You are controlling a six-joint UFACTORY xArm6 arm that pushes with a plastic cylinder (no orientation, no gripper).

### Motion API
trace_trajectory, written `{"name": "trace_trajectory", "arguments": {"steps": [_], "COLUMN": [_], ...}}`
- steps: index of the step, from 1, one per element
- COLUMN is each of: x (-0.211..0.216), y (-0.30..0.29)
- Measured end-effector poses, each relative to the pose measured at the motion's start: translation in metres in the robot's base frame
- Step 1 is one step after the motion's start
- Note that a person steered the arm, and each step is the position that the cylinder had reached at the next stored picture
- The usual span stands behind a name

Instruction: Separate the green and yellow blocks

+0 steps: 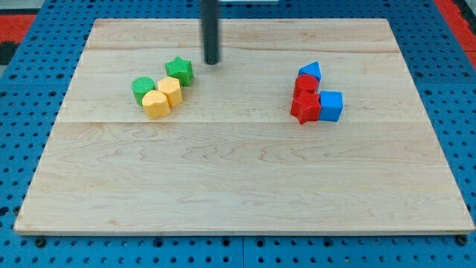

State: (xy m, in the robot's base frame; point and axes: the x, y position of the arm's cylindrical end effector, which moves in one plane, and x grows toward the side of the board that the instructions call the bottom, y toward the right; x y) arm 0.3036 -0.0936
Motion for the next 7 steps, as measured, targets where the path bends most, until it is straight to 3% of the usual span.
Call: {"name": "trace_trajectory", "arguments": {"steps": [1,3,5,7], "x": [0.055,0.111,0.146,0.136], "y": [-0.030,-0.008,-0.007,-0.057]}}
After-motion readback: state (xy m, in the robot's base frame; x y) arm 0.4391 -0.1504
